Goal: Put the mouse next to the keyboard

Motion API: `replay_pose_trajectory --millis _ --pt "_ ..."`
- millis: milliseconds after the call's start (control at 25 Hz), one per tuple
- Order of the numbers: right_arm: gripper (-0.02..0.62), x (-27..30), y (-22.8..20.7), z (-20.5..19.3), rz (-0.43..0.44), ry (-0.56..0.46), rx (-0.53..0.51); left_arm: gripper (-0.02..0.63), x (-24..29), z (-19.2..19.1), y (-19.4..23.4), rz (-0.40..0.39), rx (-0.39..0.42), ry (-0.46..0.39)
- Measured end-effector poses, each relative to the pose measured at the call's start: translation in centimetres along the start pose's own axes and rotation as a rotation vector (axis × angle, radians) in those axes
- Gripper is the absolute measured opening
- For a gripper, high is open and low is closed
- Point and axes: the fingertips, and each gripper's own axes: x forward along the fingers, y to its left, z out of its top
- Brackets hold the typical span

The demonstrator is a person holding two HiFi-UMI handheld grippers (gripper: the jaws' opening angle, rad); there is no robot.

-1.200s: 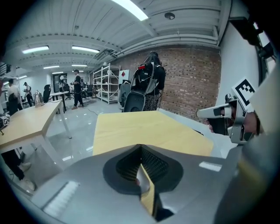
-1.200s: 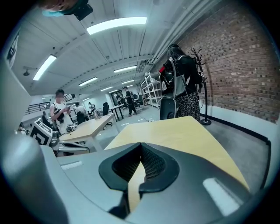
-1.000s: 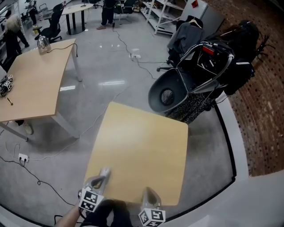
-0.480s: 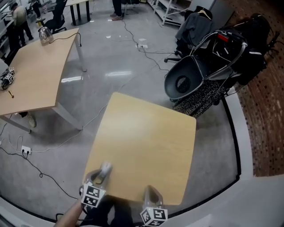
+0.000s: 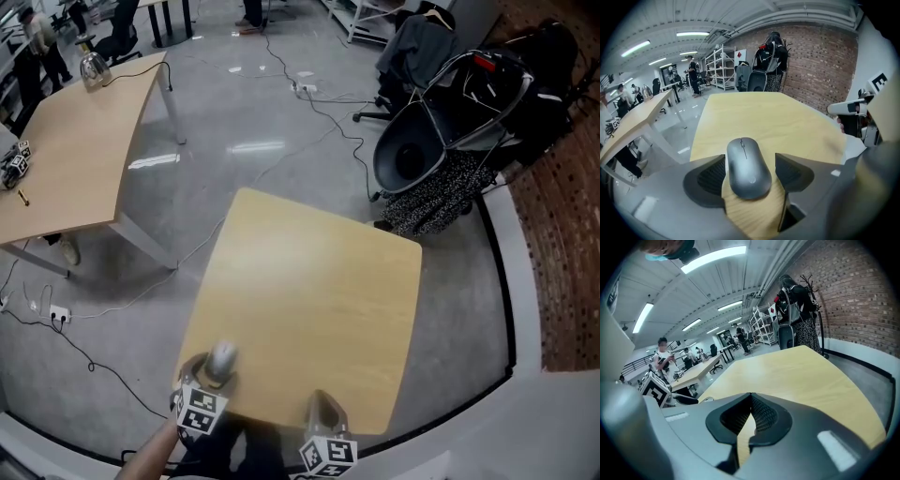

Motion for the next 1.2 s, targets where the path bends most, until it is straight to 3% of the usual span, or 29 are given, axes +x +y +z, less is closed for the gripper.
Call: replay_pose_trajectory --millis 200,760,880,1000,1200 --pt "0.014 0.2 -0.5 -0.1 -0.005 -0.002 0.01 0.364 0.8 -0.8 -0.2 -0.011 0.003 0.06" --pt "0.014 0.7 -1.4 0.1 -0.013 -0.004 0.028 0.365 2.5 -0.9 -0.1 -0.012 -0.01 0.158" --pt "0.014 0.6 -1.9 0.0 -0.013 -0.005 0.033 0.357 2.6 -0.8 -0.4 0.004 -0.018 0.16" --pt "0.014 1.0 -1.8 0.3 -0.015 -0.001 0.032 0.308 2.5 -0.2 0.4 0.02 -0.037 0.157" --pt "0.014 1.2 -1.3 0.8 -0.018 0.002 0.03 0.305 2.3 0.1 0.8 0.012 -0.034 0.156"
